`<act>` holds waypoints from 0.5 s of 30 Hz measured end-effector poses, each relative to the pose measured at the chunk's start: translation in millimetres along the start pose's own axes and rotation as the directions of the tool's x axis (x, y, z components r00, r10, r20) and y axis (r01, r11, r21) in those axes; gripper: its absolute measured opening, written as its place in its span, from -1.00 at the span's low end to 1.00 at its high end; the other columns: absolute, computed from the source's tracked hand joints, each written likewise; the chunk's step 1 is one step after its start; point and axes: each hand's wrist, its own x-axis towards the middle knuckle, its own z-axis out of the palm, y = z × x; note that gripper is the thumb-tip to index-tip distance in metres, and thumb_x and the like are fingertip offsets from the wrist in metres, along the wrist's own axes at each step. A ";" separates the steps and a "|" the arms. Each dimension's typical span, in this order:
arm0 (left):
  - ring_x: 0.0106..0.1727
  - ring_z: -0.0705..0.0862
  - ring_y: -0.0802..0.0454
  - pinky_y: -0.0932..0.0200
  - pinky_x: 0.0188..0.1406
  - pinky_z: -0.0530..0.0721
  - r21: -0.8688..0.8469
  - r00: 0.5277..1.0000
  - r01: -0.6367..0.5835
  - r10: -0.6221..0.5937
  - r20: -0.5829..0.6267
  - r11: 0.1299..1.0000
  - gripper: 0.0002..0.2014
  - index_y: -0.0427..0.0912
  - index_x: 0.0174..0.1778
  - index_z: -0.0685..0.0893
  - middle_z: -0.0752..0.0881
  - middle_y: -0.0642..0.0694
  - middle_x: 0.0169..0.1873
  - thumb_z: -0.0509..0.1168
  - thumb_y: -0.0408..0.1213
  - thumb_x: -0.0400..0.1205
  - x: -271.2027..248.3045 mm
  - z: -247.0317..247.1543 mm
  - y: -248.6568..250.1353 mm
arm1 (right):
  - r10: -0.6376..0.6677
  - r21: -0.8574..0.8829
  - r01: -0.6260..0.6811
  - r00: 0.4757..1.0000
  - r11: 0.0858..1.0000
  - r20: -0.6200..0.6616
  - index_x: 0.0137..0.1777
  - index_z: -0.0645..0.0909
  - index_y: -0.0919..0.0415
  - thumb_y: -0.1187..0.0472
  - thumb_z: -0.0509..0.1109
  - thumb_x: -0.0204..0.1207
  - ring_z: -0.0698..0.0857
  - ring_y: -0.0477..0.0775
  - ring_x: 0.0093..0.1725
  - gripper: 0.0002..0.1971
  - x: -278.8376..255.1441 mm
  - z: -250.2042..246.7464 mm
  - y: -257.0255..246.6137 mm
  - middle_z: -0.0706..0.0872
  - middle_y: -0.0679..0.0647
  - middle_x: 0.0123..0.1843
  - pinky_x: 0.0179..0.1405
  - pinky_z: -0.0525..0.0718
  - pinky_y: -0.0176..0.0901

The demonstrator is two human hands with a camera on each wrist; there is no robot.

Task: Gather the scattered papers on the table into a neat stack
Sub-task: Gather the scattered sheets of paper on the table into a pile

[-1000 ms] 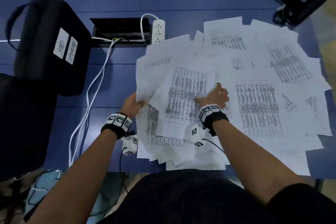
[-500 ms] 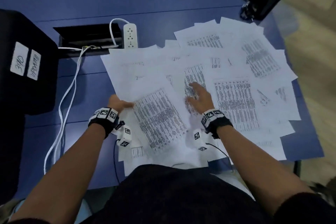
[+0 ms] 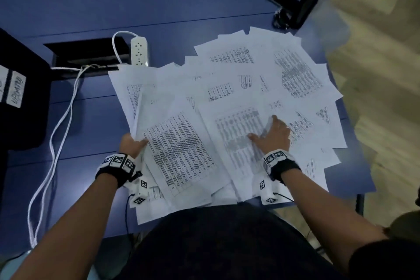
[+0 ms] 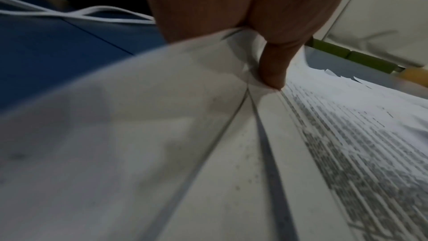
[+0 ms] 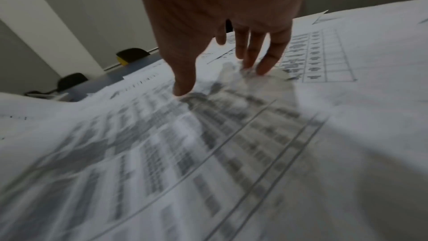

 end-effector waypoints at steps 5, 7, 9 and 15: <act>0.19 0.67 -0.43 0.00 -0.03 0.55 -0.074 1.000 0.006 -0.008 -0.030 0.997 -0.60 -0.55 0.24 0.58 0.68 -0.52 0.15 0.40 -0.32 0.61 -21.4 2.6 2.5 | -0.018 -0.076 0.021 0.999 0.997 0.030 0.63 0.07 0.18 -0.42 0.52 0.17 0.25 0.42 0.55 0.17 7.7 -6.2 2.8 0.22 0.33 0.60 0.43 0.37 0.39; 0.26 0.64 -0.41 -0.08 0.13 0.60 -0.118 0.996 0.092 -0.091 0.013 0.989 -0.45 -0.51 0.32 0.55 0.64 -0.48 0.25 0.42 -0.12 0.58 -30.1 5.8 3.9 | -0.093 -0.135 0.105 0.992 0.985 0.088 0.66 0.04 0.15 -0.55 0.38 0.14 0.06 0.47 0.63 0.22 12.0 -4.8 6.9 0.06 0.30 0.67 0.50 0.22 0.43; 0.40 0.55 -0.33 -0.10 0.32 0.52 -0.143 0.987 0.157 -0.151 0.058 0.977 -0.27 -0.44 0.44 0.46 0.57 -0.38 0.39 0.44 0.04 0.53 -41.5 10.6 7.6 | -0.183 -0.212 0.210 0.973 0.954 0.138 0.70 -0.04 0.17 -0.64 0.20 0.20 -0.14 0.51 0.66 0.23 9.8 3.3 3.8 -0.15 0.31 0.71 0.58 0.02 0.44; 0.30 0.61 -0.13 -0.08 0.24 0.60 -0.354 0.970 0.241 -0.214 0.114 0.904 -0.25 -0.34 0.30 0.57 0.75 -0.03 0.10 0.66 -0.09 0.26 -59.1 31.0 16.9 | -0.247 -0.273 0.340 0.914 0.900 0.323 0.64 -0.41 0.23 -0.61 -0.20 0.37 -0.33 0.55 0.62 0.11 -28.4 42.3 -47.2 -0.46 0.37 0.63 0.56 -0.17 0.54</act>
